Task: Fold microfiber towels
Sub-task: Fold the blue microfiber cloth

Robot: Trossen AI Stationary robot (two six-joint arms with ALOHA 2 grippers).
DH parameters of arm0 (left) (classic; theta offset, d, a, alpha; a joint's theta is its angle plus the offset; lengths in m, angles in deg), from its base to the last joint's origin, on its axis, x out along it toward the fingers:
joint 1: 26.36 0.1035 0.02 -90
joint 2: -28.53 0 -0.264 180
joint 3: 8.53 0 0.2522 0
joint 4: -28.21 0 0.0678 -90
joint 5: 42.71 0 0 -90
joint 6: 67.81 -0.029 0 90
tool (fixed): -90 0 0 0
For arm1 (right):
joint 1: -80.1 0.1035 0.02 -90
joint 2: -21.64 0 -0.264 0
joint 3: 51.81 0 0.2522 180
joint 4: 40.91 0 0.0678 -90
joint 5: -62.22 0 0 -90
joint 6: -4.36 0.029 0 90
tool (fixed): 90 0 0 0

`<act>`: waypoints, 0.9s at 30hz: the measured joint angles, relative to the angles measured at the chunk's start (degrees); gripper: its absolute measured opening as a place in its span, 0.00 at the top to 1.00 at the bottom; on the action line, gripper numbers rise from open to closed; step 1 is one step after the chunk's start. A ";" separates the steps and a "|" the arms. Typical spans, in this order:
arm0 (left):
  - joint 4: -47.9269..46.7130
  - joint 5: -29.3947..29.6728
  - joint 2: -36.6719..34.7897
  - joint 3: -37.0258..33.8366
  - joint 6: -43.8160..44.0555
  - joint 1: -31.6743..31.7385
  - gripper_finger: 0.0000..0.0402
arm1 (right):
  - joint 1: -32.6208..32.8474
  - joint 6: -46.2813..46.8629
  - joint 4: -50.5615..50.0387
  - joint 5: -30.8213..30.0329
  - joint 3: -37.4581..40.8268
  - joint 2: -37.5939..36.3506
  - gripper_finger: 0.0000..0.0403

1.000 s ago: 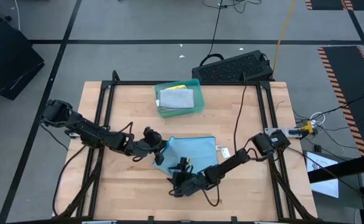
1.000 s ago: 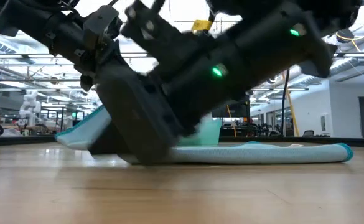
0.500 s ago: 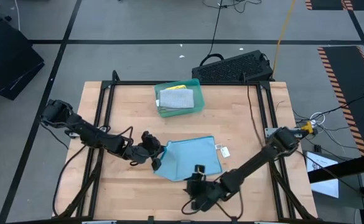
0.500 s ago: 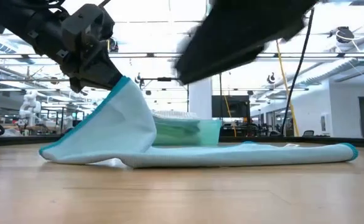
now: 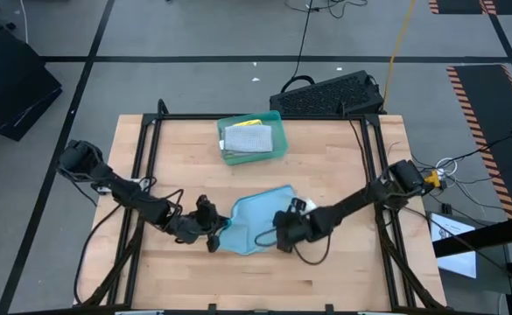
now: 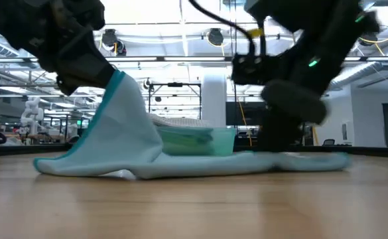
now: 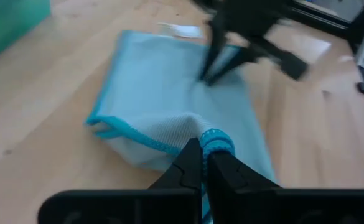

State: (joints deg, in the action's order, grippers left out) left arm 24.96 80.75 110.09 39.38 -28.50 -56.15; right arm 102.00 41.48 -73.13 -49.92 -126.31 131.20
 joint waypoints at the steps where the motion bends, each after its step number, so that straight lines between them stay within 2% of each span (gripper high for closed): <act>1: 0.06 0.07 0.00 0.00 0.34 -0.84 0.99 | -0.94 -1.48 2.55 0.61 1.31 0.04 0.90; 7: 0.08 0.50 0.00 0.02 3.14 -5.06 0.98 | -6.39 -11.90 6.54 4.53 3.56 0.16 0.98; 14: 0.08 1.85 -0.02 0.02 10.41 -11.28 0.97 | -13.51 -31.47 6.05 9.63 3.64 -1.56 0.98; 17: 0.06 5.15 -0.02 0.02 14.87 -13.70 0.98 | -15.83 -38.02 5.72 9.96 3.67 -3.14 0.98; 20: 0.33 12.09 1.33 0.04 20.42 -14.62 0.99 | -16.92 -39.83 4.62 9.44 3.86 -5.64 0.98; 22: 0.32 14.71 2.86 0.04 23.58 -14.28 0.97 | -16.45 -40.00 3.39 8.68 4.16 -7.53 0.95; 27: 3.30 16.09 7.62 0.04 25.20 -11.20 0.99 | -9.66 -35.56 5.30 3.55 3.82 -12.82 0.82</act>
State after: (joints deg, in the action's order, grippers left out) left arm 28.26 96.83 117.71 39.43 -3.31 -67.35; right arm 92.34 5.92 -67.83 -46.37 -122.50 118.38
